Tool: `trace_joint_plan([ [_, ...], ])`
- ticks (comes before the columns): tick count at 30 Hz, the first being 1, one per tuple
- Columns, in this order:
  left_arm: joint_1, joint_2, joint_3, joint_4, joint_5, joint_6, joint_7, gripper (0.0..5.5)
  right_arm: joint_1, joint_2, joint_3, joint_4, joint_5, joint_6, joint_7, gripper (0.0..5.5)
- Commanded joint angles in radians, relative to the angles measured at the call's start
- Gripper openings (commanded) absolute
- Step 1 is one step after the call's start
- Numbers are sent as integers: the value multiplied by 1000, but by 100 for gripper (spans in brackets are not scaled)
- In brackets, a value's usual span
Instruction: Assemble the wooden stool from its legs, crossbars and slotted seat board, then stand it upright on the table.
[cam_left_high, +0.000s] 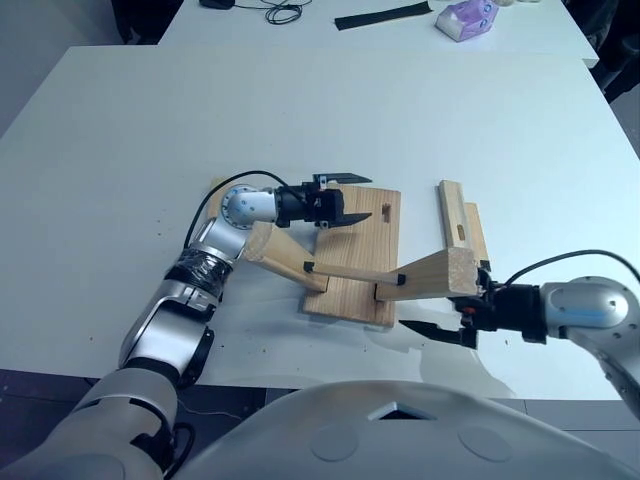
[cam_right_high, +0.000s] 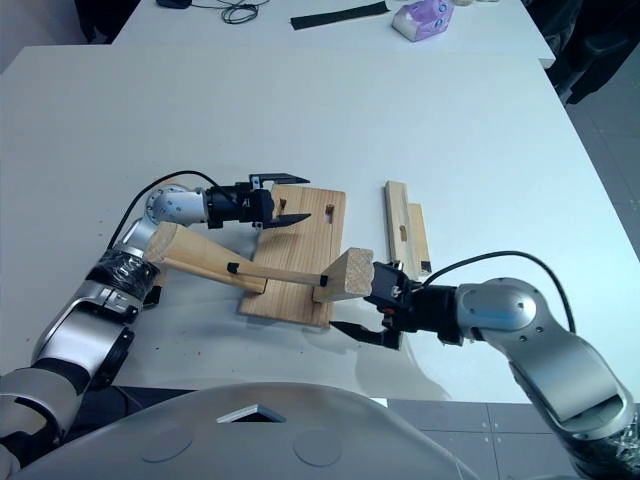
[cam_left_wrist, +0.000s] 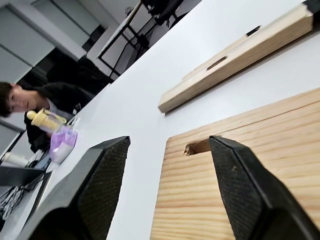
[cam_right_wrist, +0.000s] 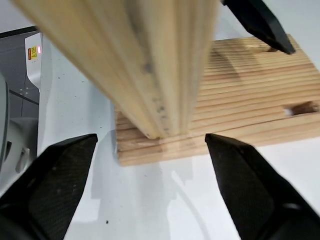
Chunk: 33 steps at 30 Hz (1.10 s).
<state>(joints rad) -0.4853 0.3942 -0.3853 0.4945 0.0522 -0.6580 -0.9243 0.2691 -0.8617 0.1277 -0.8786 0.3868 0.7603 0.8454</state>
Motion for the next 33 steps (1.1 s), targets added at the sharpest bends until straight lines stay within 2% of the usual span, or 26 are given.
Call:
trace_joint_plan([
  [1,76,42,11,-21,-7,-10,-10,294,10,80,74,3,-53,21,-134,399],
  [4,141,96,32,-8,4,-42,3,294,0,165,101,17,-85,46,-254,399],
  [8,224,159,69,-6,-4,-53,20,294,-5,254,75,29,-104,79,-372,399],
  [17,296,164,43,-67,1,-39,21,294,-121,300,54,148,-172,45,-464,399],
  [28,254,136,30,-243,-78,157,-34,294,-323,434,90,587,-343,-227,-566,399],
  [33,263,134,60,-350,-143,296,-50,294,-334,444,73,654,-359,-329,-546,399],
])
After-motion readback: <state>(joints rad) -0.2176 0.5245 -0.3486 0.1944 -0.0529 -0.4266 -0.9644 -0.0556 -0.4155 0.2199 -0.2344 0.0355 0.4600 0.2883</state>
